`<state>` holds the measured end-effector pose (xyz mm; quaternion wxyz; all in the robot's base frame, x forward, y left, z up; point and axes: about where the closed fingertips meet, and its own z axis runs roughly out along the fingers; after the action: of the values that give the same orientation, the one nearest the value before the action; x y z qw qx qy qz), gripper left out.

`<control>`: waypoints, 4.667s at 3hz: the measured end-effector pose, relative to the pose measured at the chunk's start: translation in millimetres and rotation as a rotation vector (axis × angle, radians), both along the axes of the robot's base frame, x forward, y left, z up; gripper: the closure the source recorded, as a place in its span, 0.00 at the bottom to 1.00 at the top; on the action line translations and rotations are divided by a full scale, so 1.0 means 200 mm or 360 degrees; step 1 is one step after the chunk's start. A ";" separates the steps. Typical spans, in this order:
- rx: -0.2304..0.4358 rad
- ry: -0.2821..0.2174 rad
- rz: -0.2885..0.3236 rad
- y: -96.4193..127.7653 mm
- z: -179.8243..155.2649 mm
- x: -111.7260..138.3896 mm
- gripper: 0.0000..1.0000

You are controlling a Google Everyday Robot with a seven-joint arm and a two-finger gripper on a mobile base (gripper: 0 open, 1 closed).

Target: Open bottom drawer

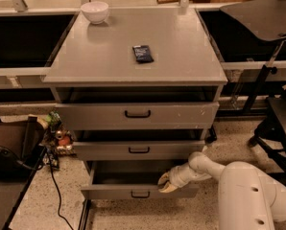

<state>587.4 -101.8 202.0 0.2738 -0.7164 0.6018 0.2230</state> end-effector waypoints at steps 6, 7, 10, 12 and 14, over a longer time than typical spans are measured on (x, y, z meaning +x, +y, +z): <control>-0.0091 0.0132 0.0003 0.01 -0.06 -0.17 0.00; -0.0112 0.0232 -0.0001 0.00 -0.11 -0.27 0.00; -0.0142 0.0305 -0.0011 -0.05 -0.08 -0.44 0.66; -0.0078 0.0333 -0.0019 -0.07 -0.06 -0.51 1.00; -0.0045 0.0389 0.0003 -0.06 -0.08 -0.55 1.00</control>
Offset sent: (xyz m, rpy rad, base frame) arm 0.0000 0.0000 0.0000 0.0000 0.0000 0.0000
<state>477.4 -113.2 186.0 0.1880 -0.6882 0.6331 0.3003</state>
